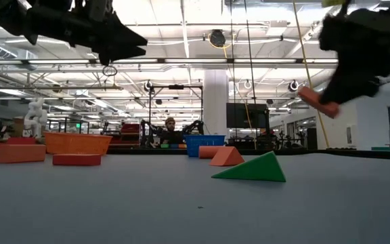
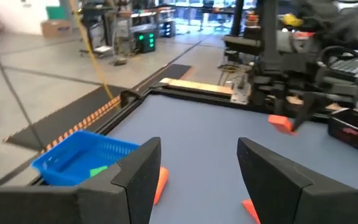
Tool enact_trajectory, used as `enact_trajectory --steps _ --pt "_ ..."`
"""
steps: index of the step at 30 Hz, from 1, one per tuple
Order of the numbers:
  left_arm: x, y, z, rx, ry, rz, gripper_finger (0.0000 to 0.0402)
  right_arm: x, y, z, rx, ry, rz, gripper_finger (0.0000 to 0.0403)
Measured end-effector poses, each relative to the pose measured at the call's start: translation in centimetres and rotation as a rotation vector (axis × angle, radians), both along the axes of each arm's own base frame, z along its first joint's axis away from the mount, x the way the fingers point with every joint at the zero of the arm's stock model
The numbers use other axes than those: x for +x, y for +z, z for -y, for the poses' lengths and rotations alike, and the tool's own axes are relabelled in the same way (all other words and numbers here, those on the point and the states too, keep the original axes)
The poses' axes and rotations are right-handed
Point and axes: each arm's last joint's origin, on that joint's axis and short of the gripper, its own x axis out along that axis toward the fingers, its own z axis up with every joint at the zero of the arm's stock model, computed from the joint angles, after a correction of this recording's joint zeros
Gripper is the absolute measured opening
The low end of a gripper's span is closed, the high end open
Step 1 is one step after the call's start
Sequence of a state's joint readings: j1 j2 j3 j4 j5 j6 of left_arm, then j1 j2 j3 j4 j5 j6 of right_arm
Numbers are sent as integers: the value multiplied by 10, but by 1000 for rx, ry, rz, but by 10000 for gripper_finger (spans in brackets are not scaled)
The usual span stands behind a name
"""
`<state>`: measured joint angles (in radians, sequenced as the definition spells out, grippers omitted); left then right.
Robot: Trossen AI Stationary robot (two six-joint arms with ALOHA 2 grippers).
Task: Sort & place blocks by color
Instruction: Put the orange block into the orange bin
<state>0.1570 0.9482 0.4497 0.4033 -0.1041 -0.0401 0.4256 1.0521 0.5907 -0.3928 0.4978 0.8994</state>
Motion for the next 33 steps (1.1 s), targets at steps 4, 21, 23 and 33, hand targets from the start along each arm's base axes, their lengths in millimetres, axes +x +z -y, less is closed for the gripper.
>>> enact_trajectory --steps 4,21,23,33 --pt "1 6 2 -40 -4 79 214 19 3 9 -276 89 46 117" --pt "24 -3 17 30 -216 121 214 100 21 54 -548 366 618 117" --pt "29 -3 19 33 -267 166 214 104 17 59 -551 359 631 117" --pt "57 -21 17 -18 -288 169 214 113 3 63 -518 450 682 117"
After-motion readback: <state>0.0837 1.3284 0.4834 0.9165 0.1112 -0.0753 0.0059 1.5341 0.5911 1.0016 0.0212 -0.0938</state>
